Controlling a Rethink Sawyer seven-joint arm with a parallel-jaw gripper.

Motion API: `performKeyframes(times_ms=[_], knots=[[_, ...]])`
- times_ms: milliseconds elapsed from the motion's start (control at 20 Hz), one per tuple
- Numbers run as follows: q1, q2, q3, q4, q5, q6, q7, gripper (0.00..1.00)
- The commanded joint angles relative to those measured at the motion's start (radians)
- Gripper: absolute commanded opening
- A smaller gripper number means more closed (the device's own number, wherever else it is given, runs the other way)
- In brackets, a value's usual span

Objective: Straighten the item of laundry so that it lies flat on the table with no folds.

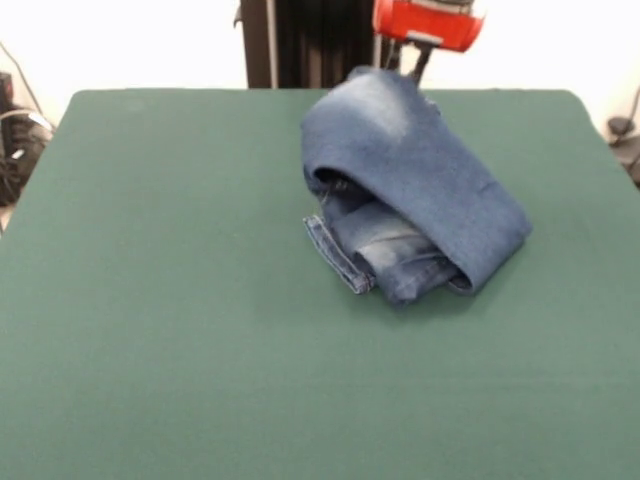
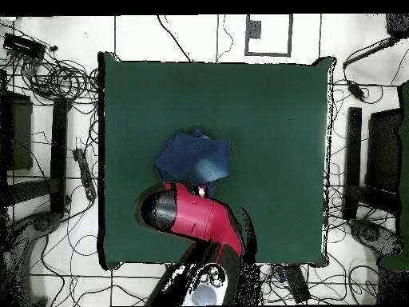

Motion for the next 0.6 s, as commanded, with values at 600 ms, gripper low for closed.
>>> performKeyframes(times_ms=[600], knots=[[0.235,-0.162,-0.292,0.011,-0.024,0.372,0.417,0.00]])
